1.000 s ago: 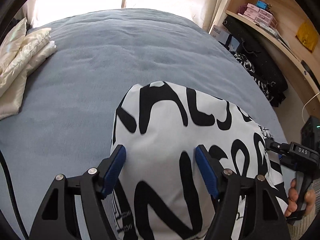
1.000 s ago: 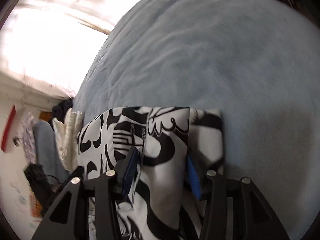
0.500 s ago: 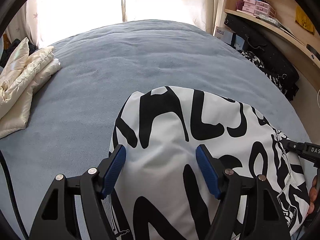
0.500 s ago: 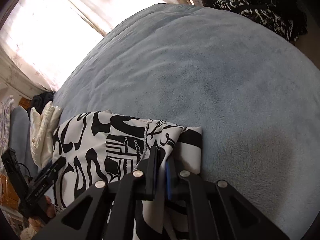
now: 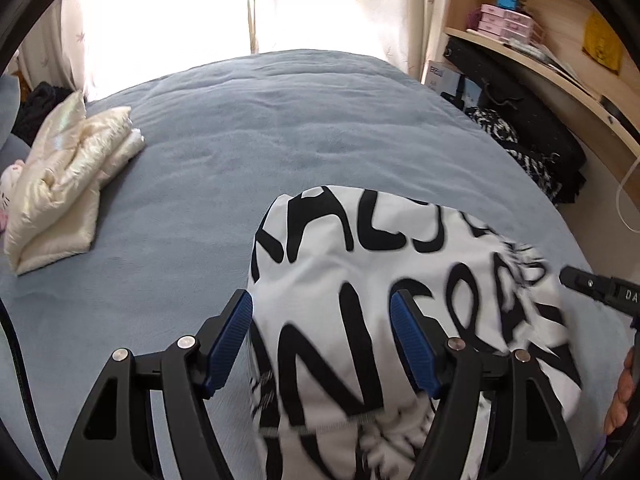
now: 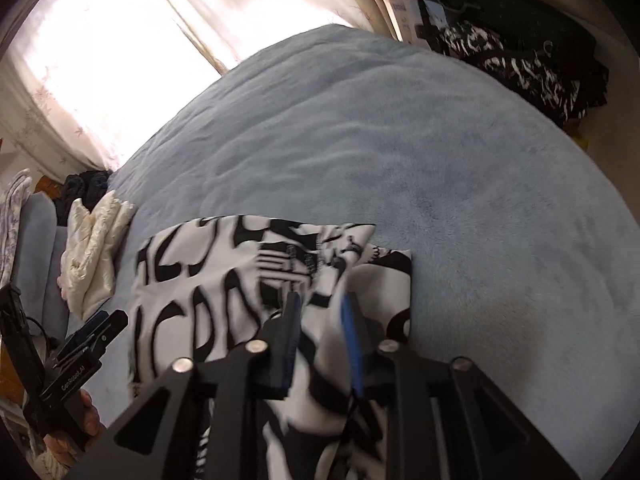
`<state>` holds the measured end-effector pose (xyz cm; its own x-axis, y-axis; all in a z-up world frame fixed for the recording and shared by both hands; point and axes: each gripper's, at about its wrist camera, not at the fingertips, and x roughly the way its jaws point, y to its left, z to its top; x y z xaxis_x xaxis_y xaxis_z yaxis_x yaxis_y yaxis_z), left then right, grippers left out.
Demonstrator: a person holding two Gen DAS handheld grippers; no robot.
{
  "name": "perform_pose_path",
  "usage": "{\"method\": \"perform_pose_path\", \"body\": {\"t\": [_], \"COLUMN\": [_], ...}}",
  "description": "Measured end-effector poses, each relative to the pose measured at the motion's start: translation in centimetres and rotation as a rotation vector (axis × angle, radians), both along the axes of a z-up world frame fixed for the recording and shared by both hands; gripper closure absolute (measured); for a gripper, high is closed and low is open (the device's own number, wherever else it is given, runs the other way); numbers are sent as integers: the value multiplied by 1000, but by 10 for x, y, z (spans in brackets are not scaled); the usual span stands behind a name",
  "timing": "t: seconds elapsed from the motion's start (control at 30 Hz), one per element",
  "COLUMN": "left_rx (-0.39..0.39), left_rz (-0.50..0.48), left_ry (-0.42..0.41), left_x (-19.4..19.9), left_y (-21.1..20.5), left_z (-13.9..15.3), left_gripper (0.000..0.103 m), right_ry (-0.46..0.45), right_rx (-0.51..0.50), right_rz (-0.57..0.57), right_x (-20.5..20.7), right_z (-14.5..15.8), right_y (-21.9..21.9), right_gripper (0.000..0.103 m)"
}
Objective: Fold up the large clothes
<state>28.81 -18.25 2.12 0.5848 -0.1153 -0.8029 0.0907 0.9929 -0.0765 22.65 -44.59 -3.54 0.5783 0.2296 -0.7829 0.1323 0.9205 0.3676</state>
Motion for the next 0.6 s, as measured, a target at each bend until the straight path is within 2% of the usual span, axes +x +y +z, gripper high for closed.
{"method": "perform_pose_path", "body": {"t": [0.1,0.17,0.33,0.4,0.47,0.6], "left_rx": [-2,-7,-33,-57,-76,-151], "left_rz": [-3,8,18,3,-8,-27], "left_ry": [15,26,72,97,115,155], "left_x": [-20,-33,-60,-68,-75,-88], "left_y": [5,10,28,35,41,52], "left_z": [16,23,29,28,26,20], "left_gripper": [33,33,32,31,23,20], "right_ry": [-27,-43,-70,-73,-69,-47], "right_rx": [-12,-26,-55,-70,-77,-82], "right_rz": [26,47,100,123,142,164], "right_x": [-16,-28,-54,-63,-70,-82], "right_z": [18,29,49,54,57,59], "right_y": [8,15,33,39,43,45], "right_gripper": [79,72,44,39,38,32]}}
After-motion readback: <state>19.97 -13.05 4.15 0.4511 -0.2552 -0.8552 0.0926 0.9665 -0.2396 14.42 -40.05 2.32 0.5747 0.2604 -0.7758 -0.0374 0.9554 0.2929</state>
